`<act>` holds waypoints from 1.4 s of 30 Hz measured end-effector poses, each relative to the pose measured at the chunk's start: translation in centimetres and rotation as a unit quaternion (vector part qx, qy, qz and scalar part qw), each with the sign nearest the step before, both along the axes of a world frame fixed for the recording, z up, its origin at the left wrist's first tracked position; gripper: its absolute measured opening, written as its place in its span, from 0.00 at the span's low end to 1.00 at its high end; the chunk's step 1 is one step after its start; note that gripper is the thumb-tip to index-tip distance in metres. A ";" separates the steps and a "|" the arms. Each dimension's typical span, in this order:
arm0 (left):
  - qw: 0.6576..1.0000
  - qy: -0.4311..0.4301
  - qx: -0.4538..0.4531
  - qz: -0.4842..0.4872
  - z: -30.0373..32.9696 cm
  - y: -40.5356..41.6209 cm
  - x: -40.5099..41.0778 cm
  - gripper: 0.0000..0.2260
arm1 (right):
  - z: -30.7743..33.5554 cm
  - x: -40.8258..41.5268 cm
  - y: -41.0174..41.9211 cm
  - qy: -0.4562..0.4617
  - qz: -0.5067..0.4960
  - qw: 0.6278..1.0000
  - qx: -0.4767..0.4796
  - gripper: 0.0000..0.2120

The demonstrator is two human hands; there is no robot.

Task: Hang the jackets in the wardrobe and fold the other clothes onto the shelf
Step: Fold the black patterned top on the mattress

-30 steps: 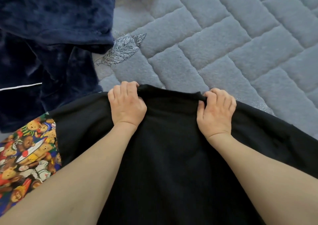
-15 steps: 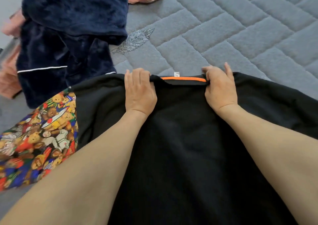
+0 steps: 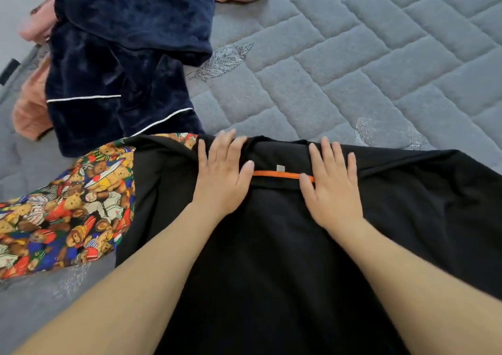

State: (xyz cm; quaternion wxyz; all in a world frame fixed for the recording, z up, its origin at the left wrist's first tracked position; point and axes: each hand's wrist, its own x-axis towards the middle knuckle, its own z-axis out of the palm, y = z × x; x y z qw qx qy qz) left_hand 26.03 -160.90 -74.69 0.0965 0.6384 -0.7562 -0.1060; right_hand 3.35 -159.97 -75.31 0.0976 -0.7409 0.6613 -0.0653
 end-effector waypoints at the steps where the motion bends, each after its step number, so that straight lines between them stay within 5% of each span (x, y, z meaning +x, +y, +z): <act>1: 0.999 -0.033 0.026 0.011 -1.3 -0.3 0.1 0.27 | -1.1 0.1 0.0 0.033 -0.003 0.999 0.003 0.30; 4: 0.997 -0.079 0.021 -0.018 -3.5 -0.2 0.3 0.31 | -2.9 -0.3 0.2 0.046 0.004 0.999 -0.015 0.30; 18: 0.999 -0.046 -0.016 -0.002 -3.9 0.0 0.0 0.29 | -3.4 -0.2 0.1 0.015 -0.009 0.999 -0.051 0.31; 27: 0.999 0.008 -0.038 0.005 -2.7 0.0 -0.1 0.30 | -1.9 0.4 0.7 0.017 -0.113 0.984 -0.137 0.29; 32: 1.000 0.015 -0.010 -0.022 0.2 -0.1 -1.4 0.30 | 1.8 -0.4 0.2 0.151 -0.018 0.988 -0.011 0.29; 36: 0.990 0.102 -0.085 -0.053 2.2 3.7 -0.9 0.32 | 5.8 -1.1 2.2 0.114 0.030 0.993 0.015 0.17; 40: 0.981 0.012 0.146 -0.126 0.5 7.8 0.8 0.38 | 5.5 0.6 6.9 0.094 0.000 0.994 0.048 0.18; 42: 0.973 -0.019 0.191 -0.132 -0.6 7.3 0.8 0.39 | 4.1 2.0 7.0 0.009 -0.011 0.998 0.057 0.19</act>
